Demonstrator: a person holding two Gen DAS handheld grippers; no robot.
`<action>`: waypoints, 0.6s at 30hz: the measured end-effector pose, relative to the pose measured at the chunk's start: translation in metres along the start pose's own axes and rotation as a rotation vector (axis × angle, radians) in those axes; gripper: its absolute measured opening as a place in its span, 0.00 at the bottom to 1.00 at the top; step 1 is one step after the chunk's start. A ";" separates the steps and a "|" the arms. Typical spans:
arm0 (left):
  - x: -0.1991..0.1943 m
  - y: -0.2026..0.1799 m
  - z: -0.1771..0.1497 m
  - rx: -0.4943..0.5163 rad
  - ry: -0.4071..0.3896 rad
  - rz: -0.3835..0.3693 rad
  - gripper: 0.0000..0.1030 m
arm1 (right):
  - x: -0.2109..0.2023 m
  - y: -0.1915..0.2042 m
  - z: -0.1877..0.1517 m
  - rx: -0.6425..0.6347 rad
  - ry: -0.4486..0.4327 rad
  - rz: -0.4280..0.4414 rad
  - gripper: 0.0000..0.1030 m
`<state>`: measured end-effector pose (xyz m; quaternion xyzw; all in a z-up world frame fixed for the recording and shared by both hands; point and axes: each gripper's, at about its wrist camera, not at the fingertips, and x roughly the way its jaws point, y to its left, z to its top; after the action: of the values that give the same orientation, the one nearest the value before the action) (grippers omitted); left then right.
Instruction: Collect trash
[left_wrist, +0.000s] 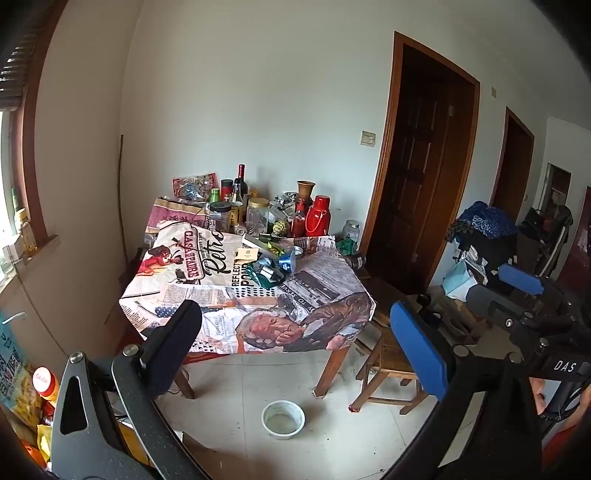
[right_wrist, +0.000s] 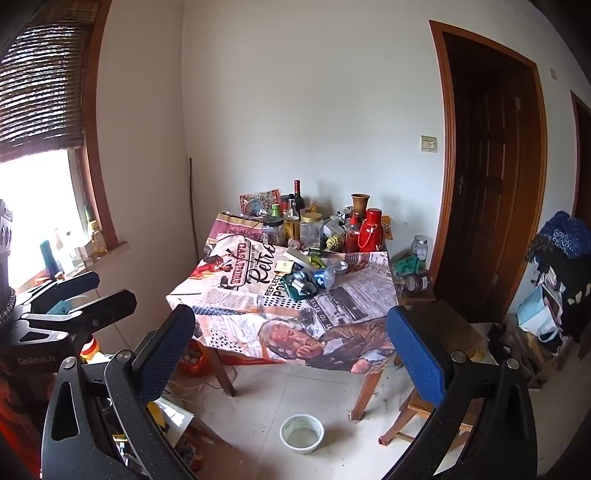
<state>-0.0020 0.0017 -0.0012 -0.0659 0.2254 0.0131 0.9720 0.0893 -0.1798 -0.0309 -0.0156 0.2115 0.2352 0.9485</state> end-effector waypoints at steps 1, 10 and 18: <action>0.000 0.000 0.000 0.000 0.001 0.002 1.00 | 0.000 0.002 0.000 0.001 0.001 0.000 1.00; 0.000 0.000 -0.002 0.002 0.000 0.001 1.00 | -0.002 0.004 -0.001 0.008 0.001 0.008 1.00; 0.000 0.001 -0.004 0.011 -0.006 0.003 1.00 | -0.004 0.006 0.001 0.005 -0.005 0.012 1.00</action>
<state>-0.0043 0.0022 -0.0052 -0.0600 0.2225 0.0133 0.9730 0.0836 -0.1764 -0.0283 -0.0112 0.2099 0.2403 0.9477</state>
